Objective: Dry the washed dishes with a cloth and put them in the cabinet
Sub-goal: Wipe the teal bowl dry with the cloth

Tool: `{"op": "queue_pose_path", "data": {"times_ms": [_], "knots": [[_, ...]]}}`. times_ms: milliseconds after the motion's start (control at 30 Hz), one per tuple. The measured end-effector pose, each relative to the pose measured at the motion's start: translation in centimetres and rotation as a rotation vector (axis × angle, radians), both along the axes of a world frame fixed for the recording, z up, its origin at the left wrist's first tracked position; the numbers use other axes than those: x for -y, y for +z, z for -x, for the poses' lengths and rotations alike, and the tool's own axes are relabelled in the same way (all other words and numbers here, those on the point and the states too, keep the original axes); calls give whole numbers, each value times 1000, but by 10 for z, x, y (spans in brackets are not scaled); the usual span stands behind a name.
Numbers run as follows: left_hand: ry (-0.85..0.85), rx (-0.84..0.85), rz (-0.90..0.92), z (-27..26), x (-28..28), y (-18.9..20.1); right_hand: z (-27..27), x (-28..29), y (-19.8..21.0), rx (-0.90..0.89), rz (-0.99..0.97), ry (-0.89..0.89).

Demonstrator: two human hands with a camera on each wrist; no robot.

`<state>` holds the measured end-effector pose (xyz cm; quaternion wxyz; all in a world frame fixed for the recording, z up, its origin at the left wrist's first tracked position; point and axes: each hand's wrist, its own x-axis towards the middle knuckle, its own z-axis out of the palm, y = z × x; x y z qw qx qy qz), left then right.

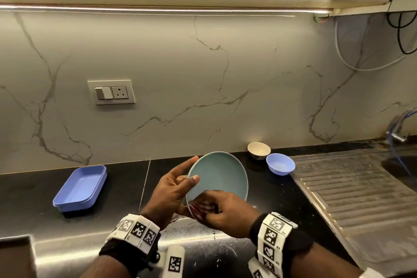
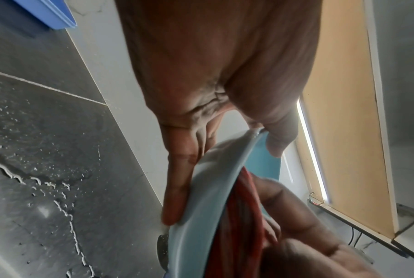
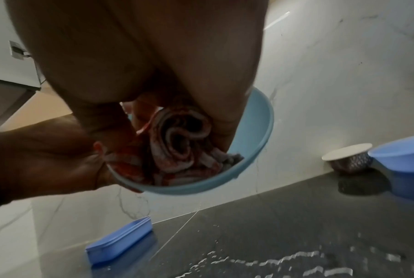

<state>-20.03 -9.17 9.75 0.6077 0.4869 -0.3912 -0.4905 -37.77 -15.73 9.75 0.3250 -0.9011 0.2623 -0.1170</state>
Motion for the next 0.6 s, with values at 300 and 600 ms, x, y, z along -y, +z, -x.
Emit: {"op": "queue_pose_path", "data": {"times_ms": [300, 600], "knots": [[27, 27, -53, -5, -3, 5, 13, 37, 26, 66, 699, -32], [1, 91, 1, -1, -1, 15, 8, 38, -10, -47, 668, -74]]}}
